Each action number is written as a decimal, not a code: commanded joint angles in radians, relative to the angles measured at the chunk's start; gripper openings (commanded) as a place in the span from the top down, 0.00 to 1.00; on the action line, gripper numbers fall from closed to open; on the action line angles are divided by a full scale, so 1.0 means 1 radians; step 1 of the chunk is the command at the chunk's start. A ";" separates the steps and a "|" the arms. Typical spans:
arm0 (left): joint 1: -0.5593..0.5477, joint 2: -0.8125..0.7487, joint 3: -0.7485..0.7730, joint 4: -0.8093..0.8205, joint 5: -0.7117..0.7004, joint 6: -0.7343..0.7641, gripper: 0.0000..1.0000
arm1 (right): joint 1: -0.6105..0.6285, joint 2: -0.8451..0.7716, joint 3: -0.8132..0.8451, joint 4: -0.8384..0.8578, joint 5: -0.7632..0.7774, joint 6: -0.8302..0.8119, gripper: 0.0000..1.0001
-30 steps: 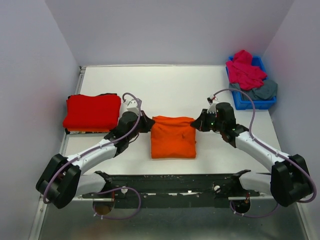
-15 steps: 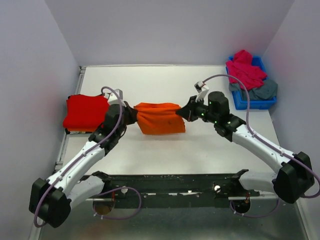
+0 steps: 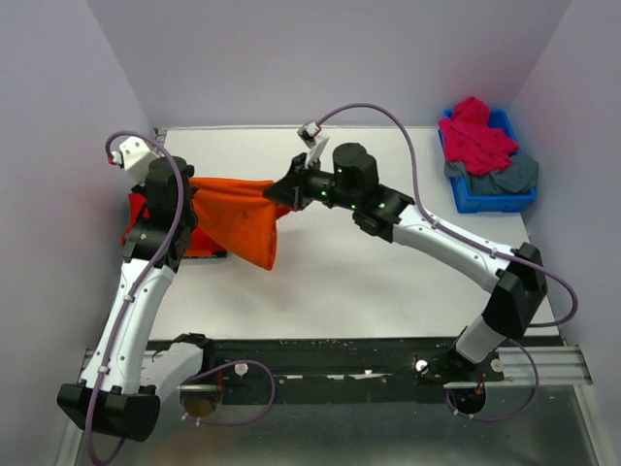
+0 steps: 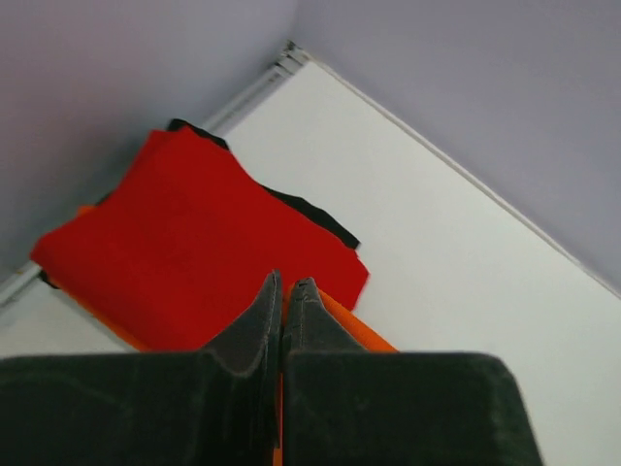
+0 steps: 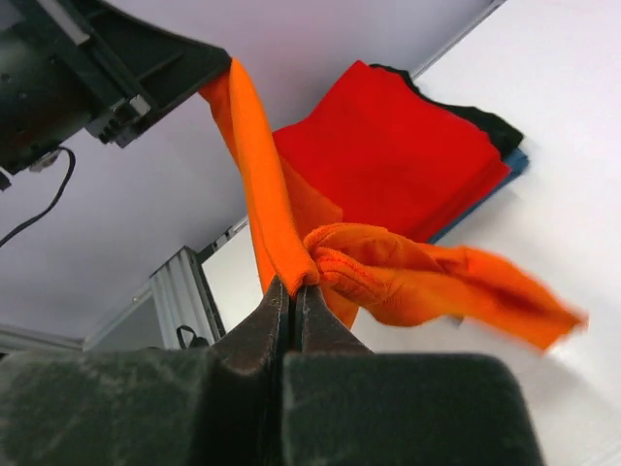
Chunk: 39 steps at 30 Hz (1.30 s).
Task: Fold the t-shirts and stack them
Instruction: Put the neatly folded tshirt into the corner of the board with both arms
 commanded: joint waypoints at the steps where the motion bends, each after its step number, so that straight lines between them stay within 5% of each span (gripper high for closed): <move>1: 0.130 0.050 0.093 -0.131 -0.225 0.128 1.00 | 0.050 0.131 0.165 -0.018 0.026 0.015 0.99; 6: 0.254 0.055 0.112 -0.092 -0.279 0.223 1.00 | 0.093 0.315 0.384 -0.059 -0.006 0.046 0.99; 9: 0.302 0.032 0.090 -0.063 -0.131 0.229 1.00 | 0.102 0.355 0.469 -0.136 0.022 0.049 0.99; 14: 0.302 -0.008 0.029 -0.036 0.176 0.160 1.00 | 0.099 0.274 0.399 -0.170 0.092 0.016 0.99; 20: 0.284 0.038 0.017 -0.074 0.380 0.074 1.00 | 0.058 0.130 0.170 -0.214 0.074 0.061 0.99; 32: -0.150 0.050 -0.244 -0.002 0.371 -0.101 1.00 | 0.008 -0.168 -0.434 -0.237 0.071 0.209 0.99; 39: -0.279 0.251 -0.188 0.125 0.325 -0.086 1.00 | -0.044 -0.302 -0.602 -0.311 0.147 0.316 0.99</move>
